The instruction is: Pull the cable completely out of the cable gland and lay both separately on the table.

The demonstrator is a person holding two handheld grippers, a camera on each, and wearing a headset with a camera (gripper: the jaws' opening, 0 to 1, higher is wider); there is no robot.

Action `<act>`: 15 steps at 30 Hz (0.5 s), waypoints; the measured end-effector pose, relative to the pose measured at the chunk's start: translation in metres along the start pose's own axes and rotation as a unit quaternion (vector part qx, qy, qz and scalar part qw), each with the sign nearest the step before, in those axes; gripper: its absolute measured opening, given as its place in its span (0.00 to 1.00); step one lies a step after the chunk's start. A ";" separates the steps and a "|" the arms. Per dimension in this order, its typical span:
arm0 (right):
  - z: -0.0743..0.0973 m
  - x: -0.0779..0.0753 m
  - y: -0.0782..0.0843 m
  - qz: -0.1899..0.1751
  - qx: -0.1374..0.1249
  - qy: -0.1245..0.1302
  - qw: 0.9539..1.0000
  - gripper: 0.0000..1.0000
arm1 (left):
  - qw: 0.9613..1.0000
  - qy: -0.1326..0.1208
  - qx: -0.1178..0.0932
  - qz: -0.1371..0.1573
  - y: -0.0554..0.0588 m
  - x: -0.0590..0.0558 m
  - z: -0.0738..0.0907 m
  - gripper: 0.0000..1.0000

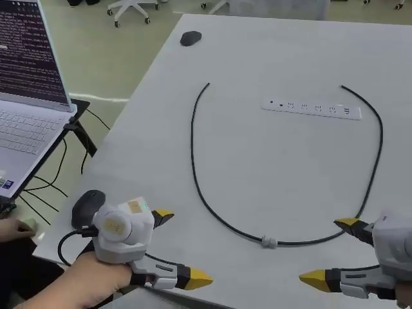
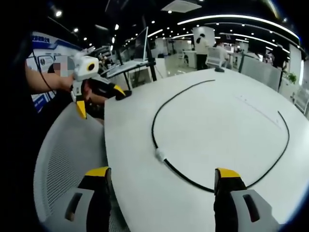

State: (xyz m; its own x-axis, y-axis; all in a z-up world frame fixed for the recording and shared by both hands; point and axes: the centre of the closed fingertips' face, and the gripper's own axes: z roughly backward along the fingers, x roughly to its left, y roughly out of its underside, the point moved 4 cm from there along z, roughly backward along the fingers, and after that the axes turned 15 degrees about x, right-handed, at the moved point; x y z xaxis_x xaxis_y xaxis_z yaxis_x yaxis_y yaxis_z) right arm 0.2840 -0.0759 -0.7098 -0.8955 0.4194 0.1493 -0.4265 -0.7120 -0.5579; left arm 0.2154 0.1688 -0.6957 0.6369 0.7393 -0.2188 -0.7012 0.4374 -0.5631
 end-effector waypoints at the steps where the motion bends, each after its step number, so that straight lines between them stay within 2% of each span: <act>1: -0.002 -0.001 -0.001 0.002 0.002 0.000 1.000 0.88 | 1.000 0.000 0.002 -0.001 0.000 -0.001 -0.001 0.98; 9: -0.019 -0.012 -0.008 0.035 0.032 0.004 0.999 0.81 | 1.000 0.002 -0.004 0.003 -0.003 -0.001 -0.002 0.98; 15: -0.038 -0.015 -0.015 0.061 0.060 -0.005 0.996 0.74 | 1.000 0.004 0.003 -0.002 0.001 0.001 -0.004 0.97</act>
State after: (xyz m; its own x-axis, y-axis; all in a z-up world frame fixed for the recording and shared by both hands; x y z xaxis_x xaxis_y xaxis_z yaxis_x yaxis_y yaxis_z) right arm 0.3086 -0.0502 -0.7344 -0.9423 0.3209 0.0950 -0.3266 -0.8197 -0.4706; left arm 0.2166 0.1675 -0.6995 0.6415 0.7339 -0.2231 -0.7013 0.4432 -0.5584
